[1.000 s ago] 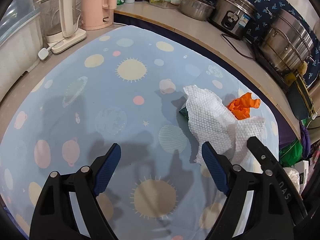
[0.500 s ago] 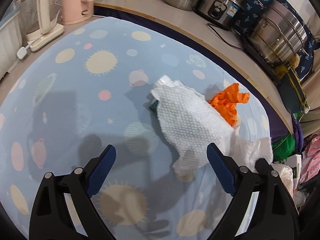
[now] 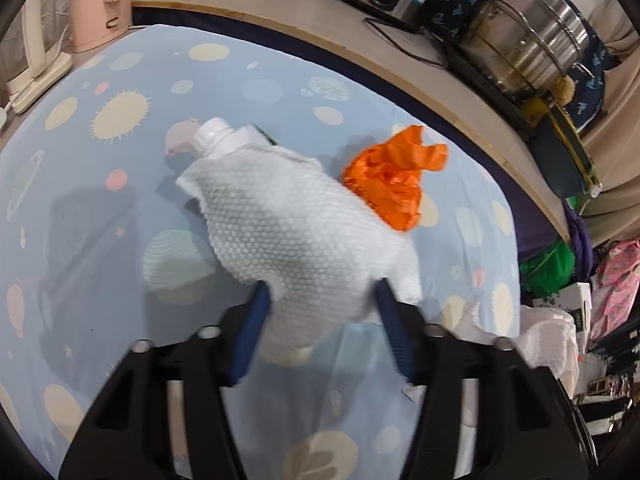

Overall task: Collect trash
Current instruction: 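Grasp the white paper towel with the left tool while the right grasps another towel, then carry both white paper towels over the bin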

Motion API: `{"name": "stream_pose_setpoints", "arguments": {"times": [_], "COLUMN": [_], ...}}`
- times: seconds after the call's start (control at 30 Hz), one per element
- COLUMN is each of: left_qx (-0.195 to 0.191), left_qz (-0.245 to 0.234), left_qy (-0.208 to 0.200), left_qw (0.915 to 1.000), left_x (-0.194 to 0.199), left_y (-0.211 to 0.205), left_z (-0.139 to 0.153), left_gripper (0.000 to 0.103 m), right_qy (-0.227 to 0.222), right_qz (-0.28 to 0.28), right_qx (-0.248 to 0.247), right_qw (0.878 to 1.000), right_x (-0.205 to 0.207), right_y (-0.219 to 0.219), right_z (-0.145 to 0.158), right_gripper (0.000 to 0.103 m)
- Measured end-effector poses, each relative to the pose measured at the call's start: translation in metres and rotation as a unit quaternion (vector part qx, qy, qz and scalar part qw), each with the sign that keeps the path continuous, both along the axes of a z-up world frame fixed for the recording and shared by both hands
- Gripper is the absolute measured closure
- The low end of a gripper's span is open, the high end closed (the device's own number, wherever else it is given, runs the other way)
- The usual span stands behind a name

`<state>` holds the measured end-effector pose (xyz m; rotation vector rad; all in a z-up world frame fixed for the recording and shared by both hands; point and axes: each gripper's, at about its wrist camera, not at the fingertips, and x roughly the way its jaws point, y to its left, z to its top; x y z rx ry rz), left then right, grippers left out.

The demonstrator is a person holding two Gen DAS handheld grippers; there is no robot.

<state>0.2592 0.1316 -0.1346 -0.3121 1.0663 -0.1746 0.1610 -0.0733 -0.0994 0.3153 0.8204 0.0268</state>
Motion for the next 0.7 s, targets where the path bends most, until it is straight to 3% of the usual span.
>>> {"name": "stream_pose_setpoints", "arguments": {"times": [0.03, 0.13, 0.7], "left_qx": [0.002, 0.013, -0.002], "left_qz": [-0.003, -0.007, -0.038], "left_qy": [-0.001, -0.006, -0.075], "left_qw": [1.0000, 0.9999, 0.9964], "left_x": [-0.002, -0.012, -0.087], "left_y": [-0.002, -0.006, -0.014], "left_z": [0.002, 0.009, 0.093], "left_gripper": [0.077, 0.097, 0.098], "right_qy": [-0.001, -0.004, -0.083], "right_qz": [-0.001, -0.003, -0.016], "right_qx": [0.000, 0.003, 0.017], "right_qw": [1.000, 1.000, 0.996], "right_x": [-0.002, -0.007, -0.065], "right_y": [-0.001, -0.004, -0.023], "right_z": [0.000, 0.003, 0.068], "right_gripper": [0.097, 0.097, 0.097]}}
